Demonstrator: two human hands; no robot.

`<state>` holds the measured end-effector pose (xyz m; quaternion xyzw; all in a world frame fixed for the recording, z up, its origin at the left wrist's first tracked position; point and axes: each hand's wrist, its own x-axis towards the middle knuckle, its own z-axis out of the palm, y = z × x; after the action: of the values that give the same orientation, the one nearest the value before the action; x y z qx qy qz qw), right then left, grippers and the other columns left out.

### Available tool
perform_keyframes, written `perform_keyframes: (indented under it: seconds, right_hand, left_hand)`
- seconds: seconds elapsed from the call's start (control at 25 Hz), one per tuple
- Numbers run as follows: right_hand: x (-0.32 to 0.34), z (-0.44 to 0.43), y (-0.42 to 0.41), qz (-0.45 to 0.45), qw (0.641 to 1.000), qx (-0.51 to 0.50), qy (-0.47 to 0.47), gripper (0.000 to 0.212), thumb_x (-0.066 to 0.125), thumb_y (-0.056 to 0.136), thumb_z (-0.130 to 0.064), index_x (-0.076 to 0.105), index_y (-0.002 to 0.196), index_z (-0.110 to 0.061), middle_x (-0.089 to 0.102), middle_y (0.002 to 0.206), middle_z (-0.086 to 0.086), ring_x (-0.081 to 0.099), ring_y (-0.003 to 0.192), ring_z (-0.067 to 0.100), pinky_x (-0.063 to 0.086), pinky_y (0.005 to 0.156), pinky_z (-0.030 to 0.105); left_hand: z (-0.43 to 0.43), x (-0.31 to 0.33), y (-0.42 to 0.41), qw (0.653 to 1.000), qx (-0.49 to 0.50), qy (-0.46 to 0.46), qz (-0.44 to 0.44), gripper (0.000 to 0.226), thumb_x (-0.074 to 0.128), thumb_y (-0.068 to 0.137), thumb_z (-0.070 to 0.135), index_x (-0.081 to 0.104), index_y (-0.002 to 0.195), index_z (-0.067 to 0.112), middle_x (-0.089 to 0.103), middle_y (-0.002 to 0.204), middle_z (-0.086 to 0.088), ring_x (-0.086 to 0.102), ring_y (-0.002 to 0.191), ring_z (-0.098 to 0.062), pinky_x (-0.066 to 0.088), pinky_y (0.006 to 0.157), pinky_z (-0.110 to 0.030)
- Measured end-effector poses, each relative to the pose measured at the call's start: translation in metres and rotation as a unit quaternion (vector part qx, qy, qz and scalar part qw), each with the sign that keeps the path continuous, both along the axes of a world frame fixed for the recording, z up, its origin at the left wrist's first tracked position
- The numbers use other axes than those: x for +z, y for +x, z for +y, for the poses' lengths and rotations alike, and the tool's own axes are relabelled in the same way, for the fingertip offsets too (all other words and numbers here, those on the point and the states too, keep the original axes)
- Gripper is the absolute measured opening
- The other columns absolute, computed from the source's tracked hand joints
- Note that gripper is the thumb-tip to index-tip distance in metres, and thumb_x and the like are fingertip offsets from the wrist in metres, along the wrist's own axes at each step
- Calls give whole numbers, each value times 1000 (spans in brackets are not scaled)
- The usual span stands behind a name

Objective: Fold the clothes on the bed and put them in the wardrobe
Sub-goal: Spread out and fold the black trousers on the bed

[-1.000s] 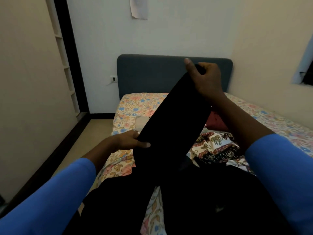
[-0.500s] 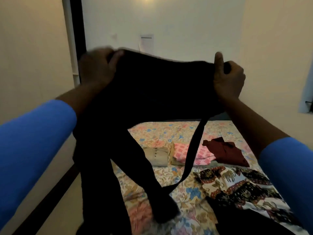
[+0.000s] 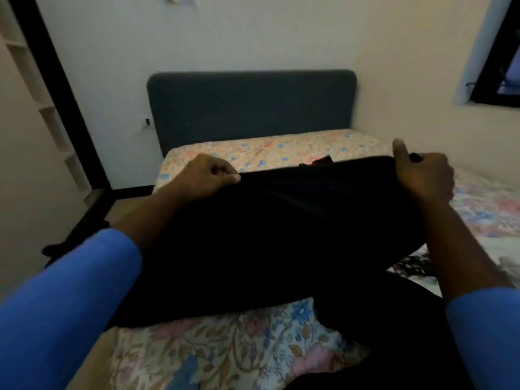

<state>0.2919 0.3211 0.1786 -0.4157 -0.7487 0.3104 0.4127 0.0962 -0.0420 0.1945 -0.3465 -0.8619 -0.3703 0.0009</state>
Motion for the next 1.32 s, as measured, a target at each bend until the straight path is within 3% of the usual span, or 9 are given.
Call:
perform_keyframes:
  seconds: [0.2,0.48,0.6,0.72,0.84,1.0,1.12,1.2,1.32]
  right_hand:
    - [-136,35,-20,-113,992,-46,-34,85,41,81,-91,68,90,-11,69,90,19,68,89,41,53,79,47]
    - [-133,56,-72,-55,996,-77,-1,71,42,91,-82,51,75,-14,52,70,7,57,72,33,39,69,39]
    - [-151,61,-78,-48,990,-92,-92,71,43,88,-84,51,71,-16,62,80,10,63,82,35,45,74,41]
    - [-168,59,-84,-56,983,-109,-135,85,38,82,-92,69,99,-14,70,106,13,66,101,36,51,90,48]
    - [-177,51,-89,-81,980,-93,-158,83,40,87,-87,68,106,-11,66,104,11,62,103,32,43,89,45]
    - [-187,50,-89,-113,974,-85,-177,88,39,86,-89,67,114,-11,67,117,14,62,114,36,44,95,49]
    - [-185,64,-83,-105,969,21,-223,96,55,71,-94,68,119,-10,69,119,15,65,110,36,52,97,51]
    - [-171,73,-72,-115,935,131,-308,85,82,70,-69,64,129,-11,67,123,15,65,111,36,53,100,53]
    - [-155,72,-57,-165,934,184,-258,52,80,89,-30,61,133,-10,67,124,16,66,110,34,53,101,51]
  left_hand:
    - [77,-156,-1,987,145,4,69,13,70,95,34,75,97,22,70,95,-2,65,90,-22,46,77,-34]
    - [113,-170,-50,986,148,39,67,20,77,89,22,67,106,20,57,106,-5,61,96,-21,51,85,-36]
    - [116,-193,-46,973,216,-85,7,25,74,88,48,66,93,26,59,101,1,59,95,-18,51,88,-39]
    - [110,-224,-41,948,240,-201,-62,47,52,90,73,67,100,30,67,100,2,63,96,-20,53,93,-47]
    - [113,-226,-45,958,218,-149,-116,57,47,94,73,63,117,24,67,108,1,64,98,-18,56,90,-44]
    - [134,-197,-39,958,161,-103,-213,76,40,91,82,72,106,15,69,93,0,67,88,-19,55,96,-47]
    - [148,-166,-37,873,192,-11,-448,66,61,97,58,56,139,8,70,119,-16,69,105,-30,55,82,-36]
    - [153,-148,-35,805,178,82,-560,40,67,98,37,64,124,7,78,89,-13,76,72,-26,60,56,-31]
    - [153,-145,-41,817,181,196,-511,23,67,100,28,70,114,10,78,96,-8,74,78,-20,60,57,-30]
